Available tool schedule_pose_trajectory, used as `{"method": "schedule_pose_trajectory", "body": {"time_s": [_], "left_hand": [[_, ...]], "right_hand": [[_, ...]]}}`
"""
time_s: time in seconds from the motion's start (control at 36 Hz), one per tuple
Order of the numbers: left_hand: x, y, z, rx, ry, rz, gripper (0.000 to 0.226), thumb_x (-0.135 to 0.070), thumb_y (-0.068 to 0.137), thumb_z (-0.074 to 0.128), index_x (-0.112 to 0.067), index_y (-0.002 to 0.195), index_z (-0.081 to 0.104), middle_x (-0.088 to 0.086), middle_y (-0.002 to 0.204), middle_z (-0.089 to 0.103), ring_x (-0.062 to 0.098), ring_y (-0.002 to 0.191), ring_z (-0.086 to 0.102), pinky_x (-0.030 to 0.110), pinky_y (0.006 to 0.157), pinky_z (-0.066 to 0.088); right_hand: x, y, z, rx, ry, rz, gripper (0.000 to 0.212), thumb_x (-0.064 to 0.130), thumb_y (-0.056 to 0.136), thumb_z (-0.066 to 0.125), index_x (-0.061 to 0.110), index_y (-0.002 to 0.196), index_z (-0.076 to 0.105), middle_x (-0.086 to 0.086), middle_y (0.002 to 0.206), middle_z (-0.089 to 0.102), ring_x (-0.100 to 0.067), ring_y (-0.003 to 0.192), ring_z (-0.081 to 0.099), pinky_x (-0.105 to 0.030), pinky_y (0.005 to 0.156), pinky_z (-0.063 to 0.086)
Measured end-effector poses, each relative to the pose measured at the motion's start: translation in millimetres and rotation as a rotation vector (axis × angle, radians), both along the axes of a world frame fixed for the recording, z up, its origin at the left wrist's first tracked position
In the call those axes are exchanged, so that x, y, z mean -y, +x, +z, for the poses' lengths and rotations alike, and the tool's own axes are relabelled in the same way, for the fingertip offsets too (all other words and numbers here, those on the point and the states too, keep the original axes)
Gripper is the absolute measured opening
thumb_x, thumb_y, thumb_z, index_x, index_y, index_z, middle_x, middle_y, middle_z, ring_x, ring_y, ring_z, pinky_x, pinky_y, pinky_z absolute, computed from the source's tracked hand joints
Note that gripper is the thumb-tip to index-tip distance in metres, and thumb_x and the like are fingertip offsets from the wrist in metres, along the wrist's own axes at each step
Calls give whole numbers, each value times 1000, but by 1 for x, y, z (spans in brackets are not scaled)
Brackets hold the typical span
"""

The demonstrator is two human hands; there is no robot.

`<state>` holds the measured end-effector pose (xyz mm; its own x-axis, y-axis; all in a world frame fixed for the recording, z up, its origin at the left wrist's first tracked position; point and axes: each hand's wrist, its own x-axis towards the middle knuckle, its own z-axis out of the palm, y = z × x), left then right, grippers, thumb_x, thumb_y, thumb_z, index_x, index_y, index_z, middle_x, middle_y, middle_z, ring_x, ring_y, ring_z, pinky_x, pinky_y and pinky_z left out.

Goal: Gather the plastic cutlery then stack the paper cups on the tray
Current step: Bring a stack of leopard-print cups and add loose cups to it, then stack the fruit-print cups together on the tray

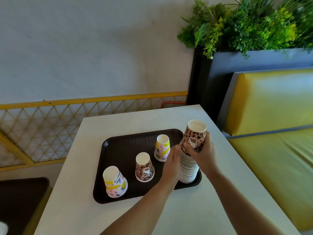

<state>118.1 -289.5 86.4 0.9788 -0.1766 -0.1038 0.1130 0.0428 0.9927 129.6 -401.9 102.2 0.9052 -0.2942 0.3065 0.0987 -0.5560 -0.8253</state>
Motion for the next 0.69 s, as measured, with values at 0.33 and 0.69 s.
{"method": "schedule_pose_trajectory", "body": {"time_s": [0.33,0.69], "left_hand": [[-62,-36,12,278,260,328,10,-18,94,53,-20,101,59,-9,100,63,-8,90,58,4,73,43],[-154,-118,23,378,455,805,21,-15,93,54,-25,110,55,-7,111,57,4,99,54,2,78,43]], "right_hand": [[-44,-41,55,425,-97,-31,65,36,78,65,18,133,35,-2,134,38,-6,120,35,-39,97,44],[-154,-74,44,301,-178,576,45,20,81,68,20,123,51,14,119,46,-3,109,48,-24,91,43]]}}
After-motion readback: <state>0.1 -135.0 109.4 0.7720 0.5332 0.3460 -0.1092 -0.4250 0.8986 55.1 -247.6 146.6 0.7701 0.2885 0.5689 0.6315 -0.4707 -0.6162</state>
